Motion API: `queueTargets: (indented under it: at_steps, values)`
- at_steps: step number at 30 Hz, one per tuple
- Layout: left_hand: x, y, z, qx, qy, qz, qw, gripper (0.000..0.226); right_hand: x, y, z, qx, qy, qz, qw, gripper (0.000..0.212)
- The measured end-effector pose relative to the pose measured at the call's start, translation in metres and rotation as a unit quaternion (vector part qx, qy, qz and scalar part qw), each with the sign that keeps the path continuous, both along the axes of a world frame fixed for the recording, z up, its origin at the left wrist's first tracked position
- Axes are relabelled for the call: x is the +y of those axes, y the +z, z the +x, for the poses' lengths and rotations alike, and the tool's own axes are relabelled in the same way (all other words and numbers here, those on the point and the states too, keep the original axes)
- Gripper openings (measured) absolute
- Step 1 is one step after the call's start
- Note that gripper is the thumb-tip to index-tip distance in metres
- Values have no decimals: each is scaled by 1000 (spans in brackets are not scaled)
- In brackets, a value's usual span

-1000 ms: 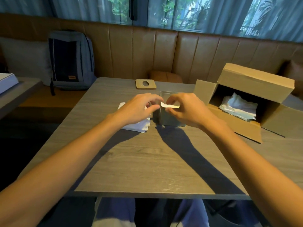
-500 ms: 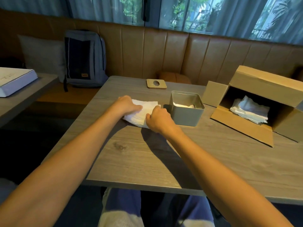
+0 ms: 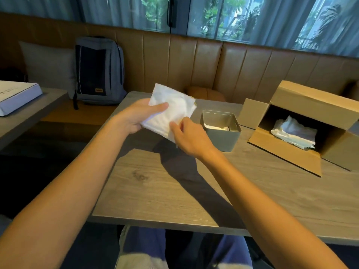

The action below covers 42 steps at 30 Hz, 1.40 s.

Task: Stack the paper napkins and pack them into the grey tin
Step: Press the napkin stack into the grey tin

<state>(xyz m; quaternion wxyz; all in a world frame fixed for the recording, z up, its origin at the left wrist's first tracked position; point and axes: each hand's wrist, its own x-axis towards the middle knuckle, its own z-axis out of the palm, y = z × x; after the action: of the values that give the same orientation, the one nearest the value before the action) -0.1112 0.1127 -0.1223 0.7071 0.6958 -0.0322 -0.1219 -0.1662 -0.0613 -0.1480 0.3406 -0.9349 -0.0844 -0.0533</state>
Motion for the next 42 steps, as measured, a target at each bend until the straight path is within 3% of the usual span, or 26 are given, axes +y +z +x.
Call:
queueTargets:
  at_steps: [2, 6, 9, 11, 17, 20, 24, 33, 38, 42]
  values:
    - [-6, 16, 1, -14, -16, -68, 997, 40, -8, 22, 2, -47, -13, 52, 997, 40]
    - [-35, 35, 11, -18, -33, -116, 993, 41, -45, 56, 25, -93, -75, 221, 968, 37]
    - [-68, 34, 19, -14, -14, -114, 993, 29, -79, 59, 42, -88, -142, 255, 953, 29]
    - [-88, 27, 24, -23, 4, -77, 997, 25, -99, 55, 48, -81, -162, 248, 952, 17]
    - [-137, 3, 36, -113, 63, 167, 977, 84, -140, 40, 52, -69, -178, 128, 973, 7]
    - [-150, -2, 38, -145, 62, 252, 955, 98, -146, 35, 54, -59, -179, 76, 979, 7]
    - [-156, -1, 41, -155, 69, 285, 943, 94, -145, 34, 57, -46, -185, 80, 978, 25]
    - [-143, 9, 39, -125, 4, 261, 957, 75, -156, 35, 66, -52, -173, 30, 983, 19]
    - [-143, 8, 32, -230, 37, 365, 901, 59, -154, 32, 69, -58, -167, -15, 984, 19]
    - [-150, 1, 27, -342, 29, 515, 785, 30, -152, 31, 71, -47, -144, -100, 983, 16]
